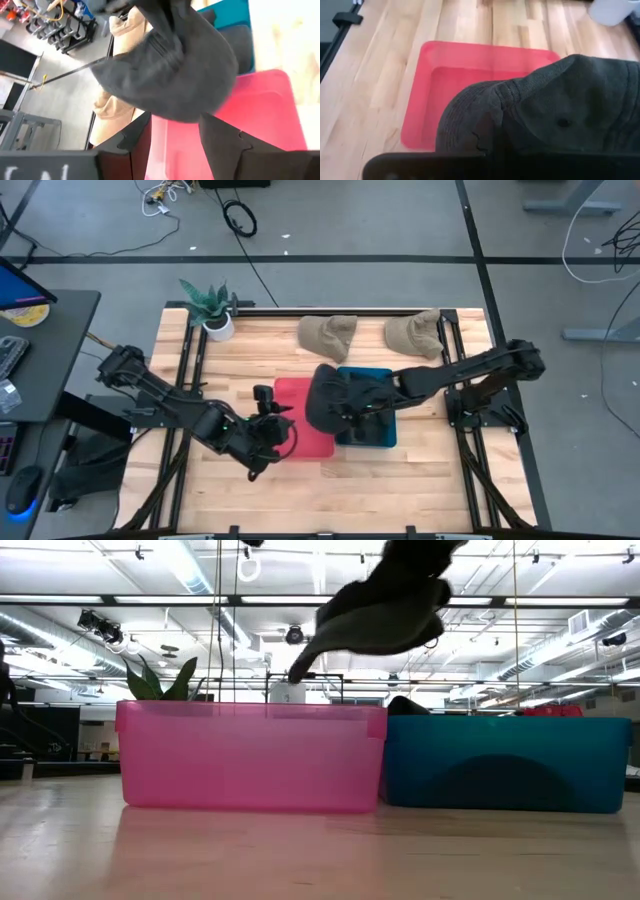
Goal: Pick & Place hat
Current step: Put the black cap into the blue bin
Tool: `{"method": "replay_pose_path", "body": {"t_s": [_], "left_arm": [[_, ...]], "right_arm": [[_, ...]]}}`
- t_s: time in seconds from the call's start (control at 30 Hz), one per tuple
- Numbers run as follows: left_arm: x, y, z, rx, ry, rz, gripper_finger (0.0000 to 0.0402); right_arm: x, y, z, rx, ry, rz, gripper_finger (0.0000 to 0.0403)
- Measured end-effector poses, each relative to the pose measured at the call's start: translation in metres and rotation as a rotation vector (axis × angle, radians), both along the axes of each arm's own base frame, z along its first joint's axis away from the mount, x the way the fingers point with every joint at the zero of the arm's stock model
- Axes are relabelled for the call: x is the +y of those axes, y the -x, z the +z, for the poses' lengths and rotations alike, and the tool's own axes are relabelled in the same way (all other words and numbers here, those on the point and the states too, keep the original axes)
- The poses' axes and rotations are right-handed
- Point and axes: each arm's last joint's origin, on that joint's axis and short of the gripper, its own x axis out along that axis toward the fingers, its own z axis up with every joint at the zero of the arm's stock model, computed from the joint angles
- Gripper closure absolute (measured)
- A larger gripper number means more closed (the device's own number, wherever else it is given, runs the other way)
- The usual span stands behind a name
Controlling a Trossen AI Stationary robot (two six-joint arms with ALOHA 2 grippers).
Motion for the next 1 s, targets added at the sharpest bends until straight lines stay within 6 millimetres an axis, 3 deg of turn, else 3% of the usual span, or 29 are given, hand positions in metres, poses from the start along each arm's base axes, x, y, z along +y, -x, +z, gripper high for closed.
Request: {"method": "replay_pose_path", "body": {"t_s": [0.23,0.4,0.6,1.0], "left_arm": [[-0.009,0.012,0.006,-0.021,-0.021,-0.028,0.0232],[-0.008,0.012,0.007,-0.034,-0.040,-0.013,0.0232],[-0.002,0.009,0.007,-0.035,-0.054,0.011,0.0232],[-0.001,0.008,0.007,-0.032,-0.048,0.014,0.0232]], "right_arm": [[-0.002,0.065,0.004,-0.045,-0.017,0.049,0.0398],[-0.002,0.097,-0.027,-0.062,-0.068,0.237,0.0398],[-0.011,0.109,-0.067,-0.061,-0.025,0.383,0.0398],[-0.029,0.107,-0.073,-0.067,-0.048,0.350,0.0398]]}}
